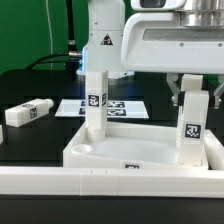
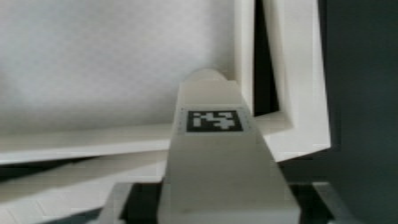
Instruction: Assemble desk
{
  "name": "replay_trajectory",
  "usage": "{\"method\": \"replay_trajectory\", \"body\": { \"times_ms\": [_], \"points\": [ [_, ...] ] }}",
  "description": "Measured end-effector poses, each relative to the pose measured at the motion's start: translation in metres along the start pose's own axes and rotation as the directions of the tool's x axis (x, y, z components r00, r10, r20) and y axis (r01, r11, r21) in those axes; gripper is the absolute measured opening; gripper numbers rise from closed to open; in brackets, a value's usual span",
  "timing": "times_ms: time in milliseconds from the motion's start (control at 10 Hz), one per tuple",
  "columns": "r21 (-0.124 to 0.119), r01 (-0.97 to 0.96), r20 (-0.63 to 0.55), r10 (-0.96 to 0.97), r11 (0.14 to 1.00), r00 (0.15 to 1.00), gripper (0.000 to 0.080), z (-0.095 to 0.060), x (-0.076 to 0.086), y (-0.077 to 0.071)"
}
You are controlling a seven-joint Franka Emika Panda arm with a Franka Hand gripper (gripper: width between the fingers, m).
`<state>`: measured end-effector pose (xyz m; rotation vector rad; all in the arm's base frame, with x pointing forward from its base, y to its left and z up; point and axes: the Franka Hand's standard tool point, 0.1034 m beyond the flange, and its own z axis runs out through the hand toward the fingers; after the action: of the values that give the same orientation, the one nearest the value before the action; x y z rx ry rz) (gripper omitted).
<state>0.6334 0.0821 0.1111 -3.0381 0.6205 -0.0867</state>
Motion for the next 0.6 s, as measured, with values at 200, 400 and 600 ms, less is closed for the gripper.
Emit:
{"method": "replay_trajectory", "body": {
  "times_ms": [200, 400, 600],
  "points": [
    [-0.01, -0.151, -0.005, 0.151, 0.989, 0.989, 0.0289, 0.0004, 0.0006, 0.0029],
    [-0.015, -0.19, -0.006, 0.19, 0.982, 0.982, 0.0291, 0.0003, 0.0024, 0.0077],
    [-0.014, -0.19, -0.006, 0.19, 0.982, 0.982, 0.0559, 0.0007, 0.0023, 0.0073]
  ]
}}
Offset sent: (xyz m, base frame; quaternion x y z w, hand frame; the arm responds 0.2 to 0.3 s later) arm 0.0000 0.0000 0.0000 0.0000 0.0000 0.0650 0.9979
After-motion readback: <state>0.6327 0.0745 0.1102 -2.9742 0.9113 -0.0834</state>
